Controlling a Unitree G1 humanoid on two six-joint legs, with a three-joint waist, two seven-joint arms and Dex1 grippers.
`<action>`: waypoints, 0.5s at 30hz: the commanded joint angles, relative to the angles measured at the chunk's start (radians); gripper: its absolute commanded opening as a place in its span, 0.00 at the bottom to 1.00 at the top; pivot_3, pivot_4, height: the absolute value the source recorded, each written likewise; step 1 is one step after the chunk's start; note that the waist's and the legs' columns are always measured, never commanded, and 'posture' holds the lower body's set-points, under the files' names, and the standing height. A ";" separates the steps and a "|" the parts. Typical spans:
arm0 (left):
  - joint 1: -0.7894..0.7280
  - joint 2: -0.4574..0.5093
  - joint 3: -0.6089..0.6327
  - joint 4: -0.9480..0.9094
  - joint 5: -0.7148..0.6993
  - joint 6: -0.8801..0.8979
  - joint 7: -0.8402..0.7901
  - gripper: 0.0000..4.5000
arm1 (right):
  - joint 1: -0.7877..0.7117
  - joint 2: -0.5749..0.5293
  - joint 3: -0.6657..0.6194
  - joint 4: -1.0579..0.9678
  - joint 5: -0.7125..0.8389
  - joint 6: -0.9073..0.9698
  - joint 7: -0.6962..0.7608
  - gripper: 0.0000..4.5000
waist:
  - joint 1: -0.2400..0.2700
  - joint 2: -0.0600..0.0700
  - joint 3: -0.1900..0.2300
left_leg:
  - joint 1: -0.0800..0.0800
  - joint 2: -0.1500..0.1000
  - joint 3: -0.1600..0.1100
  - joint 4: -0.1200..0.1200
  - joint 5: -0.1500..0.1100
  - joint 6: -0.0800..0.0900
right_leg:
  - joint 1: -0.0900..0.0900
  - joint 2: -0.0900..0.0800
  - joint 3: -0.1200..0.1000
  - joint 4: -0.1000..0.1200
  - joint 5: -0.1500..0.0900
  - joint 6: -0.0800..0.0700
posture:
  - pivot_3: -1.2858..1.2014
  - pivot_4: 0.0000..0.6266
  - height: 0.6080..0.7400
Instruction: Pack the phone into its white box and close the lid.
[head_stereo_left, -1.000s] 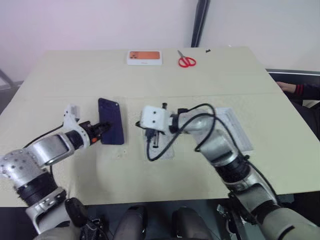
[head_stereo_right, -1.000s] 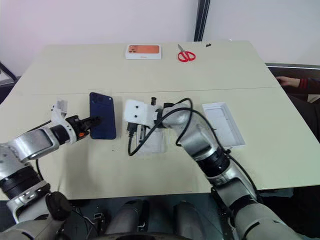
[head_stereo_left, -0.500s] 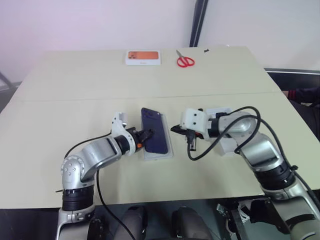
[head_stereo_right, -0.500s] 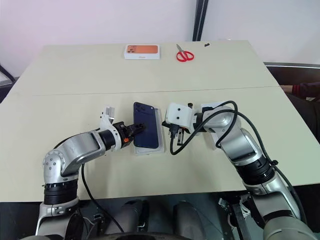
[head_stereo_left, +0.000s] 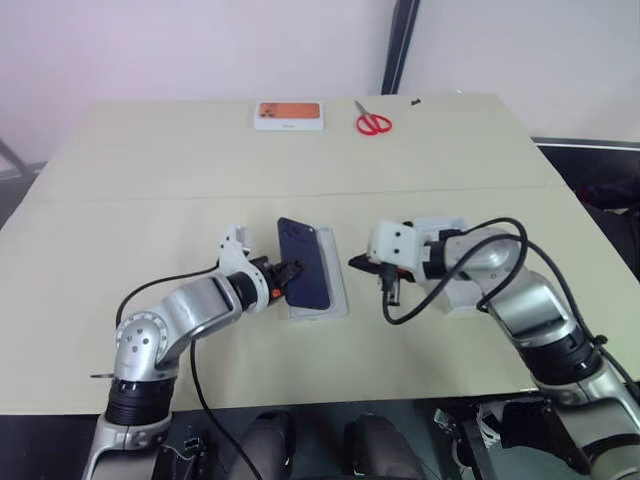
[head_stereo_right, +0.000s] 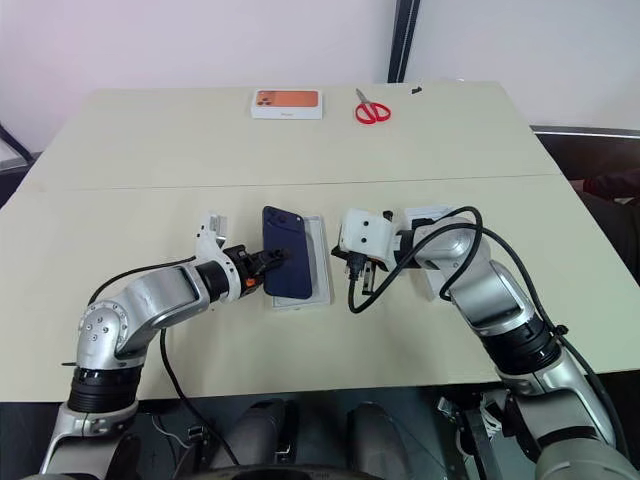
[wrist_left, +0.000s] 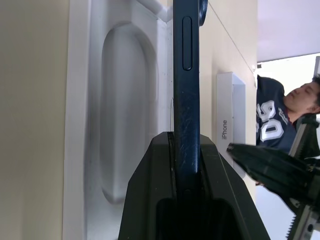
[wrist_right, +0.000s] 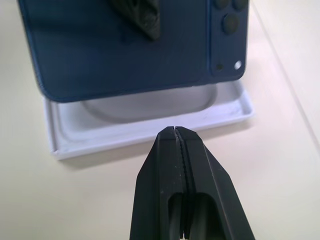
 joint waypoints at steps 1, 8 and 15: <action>-0.006 0.003 -0.014 -0.025 0.006 -0.022 -0.050 0.00 | 0.002 -0.022 -0.024 -0.028 0.021 -0.025 0.002 0.00 | 0.000 0.000 0.000 | 0.000 0.000 0.000 0.000 0.000 0.000 | 0.000 0.000 0.000 0.000 0.000 0.000 | 0.52 0.24 1.00; -0.014 0.007 -0.040 -0.010 0.023 -0.029 -0.094 0.22 | 0.014 -0.033 -0.026 -0.031 0.029 -0.021 -0.010 0.00 | 0.000 0.000 0.000 | 0.000 0.000 0.000 0.000 0.000 0.000 | 0.000 0.000 0.000 0.000 0.000 0.000 | 0.52 0.24 1.00; 0.002 0.088 -0.035 -0.031 0.012 0.007 -0.143 0.83 | 0.010 -0.038 -0.027 -0.027 0.033 -0.022 -0.014 0.00 | 0.000 0.000 0.000 | 0.000 0.000 0.000 0.000 0.000 0.000 | 0.000 0.000 0.000 0.000 0.000 0.000 | 0.52 0.24 1.00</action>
